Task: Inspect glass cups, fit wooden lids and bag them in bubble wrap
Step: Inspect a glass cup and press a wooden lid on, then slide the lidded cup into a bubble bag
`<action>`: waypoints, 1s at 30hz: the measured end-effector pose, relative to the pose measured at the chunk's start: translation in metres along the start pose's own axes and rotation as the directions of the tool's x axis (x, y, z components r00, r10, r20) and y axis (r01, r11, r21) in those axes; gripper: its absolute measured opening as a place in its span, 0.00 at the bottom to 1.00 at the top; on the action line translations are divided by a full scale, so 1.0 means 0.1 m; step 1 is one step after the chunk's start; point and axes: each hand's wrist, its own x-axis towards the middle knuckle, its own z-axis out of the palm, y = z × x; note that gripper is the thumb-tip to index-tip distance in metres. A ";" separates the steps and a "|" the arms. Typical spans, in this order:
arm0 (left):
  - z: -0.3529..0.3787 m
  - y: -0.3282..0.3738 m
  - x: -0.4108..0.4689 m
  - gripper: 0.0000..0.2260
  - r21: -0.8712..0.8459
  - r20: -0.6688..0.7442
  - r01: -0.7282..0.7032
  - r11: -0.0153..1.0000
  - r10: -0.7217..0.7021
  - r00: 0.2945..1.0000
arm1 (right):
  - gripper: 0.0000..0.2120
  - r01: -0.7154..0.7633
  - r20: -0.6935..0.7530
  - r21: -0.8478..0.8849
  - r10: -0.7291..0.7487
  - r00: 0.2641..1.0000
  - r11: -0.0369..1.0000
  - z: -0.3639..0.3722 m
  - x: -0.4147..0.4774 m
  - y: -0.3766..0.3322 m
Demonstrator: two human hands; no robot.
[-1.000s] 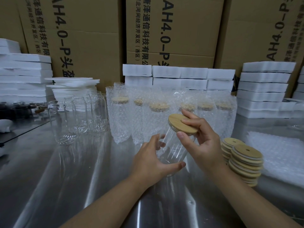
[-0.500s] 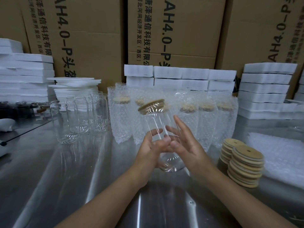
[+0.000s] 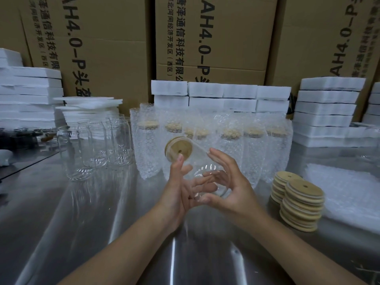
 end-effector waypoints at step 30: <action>0.08 -0.14 0.00 0.31 0.193 -0.018 -0.207 0.959 0.215 0.977 | 0.14 -0.776 -0.642 -0.625 0.623 0.447 -0.087 -2.93 -0.42 1.07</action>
